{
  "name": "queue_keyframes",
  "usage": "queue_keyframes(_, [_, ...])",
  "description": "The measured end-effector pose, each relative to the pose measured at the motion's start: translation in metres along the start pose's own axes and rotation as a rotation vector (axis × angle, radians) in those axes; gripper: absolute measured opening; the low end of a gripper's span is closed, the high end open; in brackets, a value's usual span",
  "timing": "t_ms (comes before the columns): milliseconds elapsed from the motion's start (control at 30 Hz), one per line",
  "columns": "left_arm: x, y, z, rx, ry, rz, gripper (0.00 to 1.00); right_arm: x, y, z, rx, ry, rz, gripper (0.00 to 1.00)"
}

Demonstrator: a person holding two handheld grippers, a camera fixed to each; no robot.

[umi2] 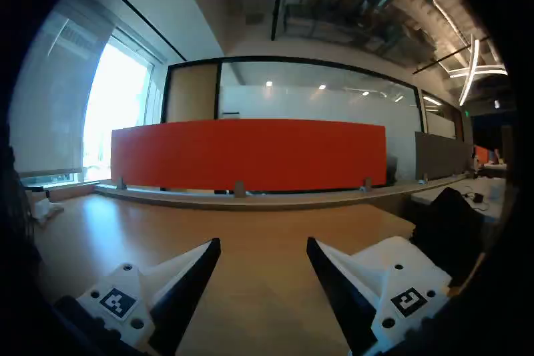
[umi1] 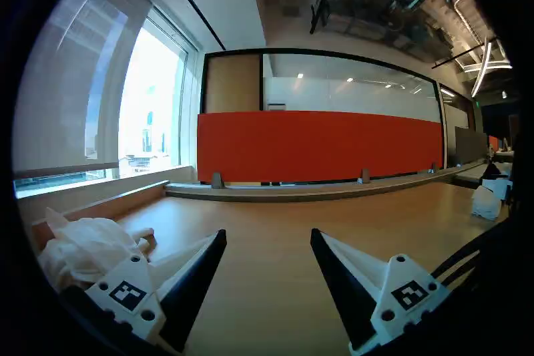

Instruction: Fold towel

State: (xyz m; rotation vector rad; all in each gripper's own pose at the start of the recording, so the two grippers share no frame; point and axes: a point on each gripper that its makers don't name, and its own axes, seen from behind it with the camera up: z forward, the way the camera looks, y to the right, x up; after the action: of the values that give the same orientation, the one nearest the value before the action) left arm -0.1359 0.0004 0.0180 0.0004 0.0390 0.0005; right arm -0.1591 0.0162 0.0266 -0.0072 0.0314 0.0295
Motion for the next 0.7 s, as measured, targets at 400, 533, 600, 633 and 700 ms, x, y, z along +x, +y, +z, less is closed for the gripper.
queue_keyframes(400, [0.0007, -0.0013, 0.0001, 0.000, 0.000, 0.000, 0.94, 0.0008, -0.0006, -0.0002, 0.000, 0.000, 0.000, 1.00])
queue_keyframes(533, [0.0020, -0.0012, -0.0004, 0.000, 0.000, 0.000, 0.94, 0.0008, -0.0002, 0.0000, 0.000, 0.000, 0.000, 1.00])
queue_keyframes(600, [0.0028, -0.0013, -0.0008, 0.000, -0.001, 0.000, 0.94, 0.0009, -0.0003, 0.0002, 0.000, 0.000, 0.000, 1.00])
queue_keyframes(633, [0.0032, -0.0014, -0.0010, 0.000, -0.001, 0.000, 0.94, 0.0009, -0.0004, 0.0002, 0.000, 0.000, 0.000, 1.00])
queue_keyframes(700, [0.0042, -0.0015, -0.0014, 0.000, -0.001, 0.001, 0.94, 0.0009, -0.0006, 0.0003, 0.000, 0.000, 0.000, 1.00])
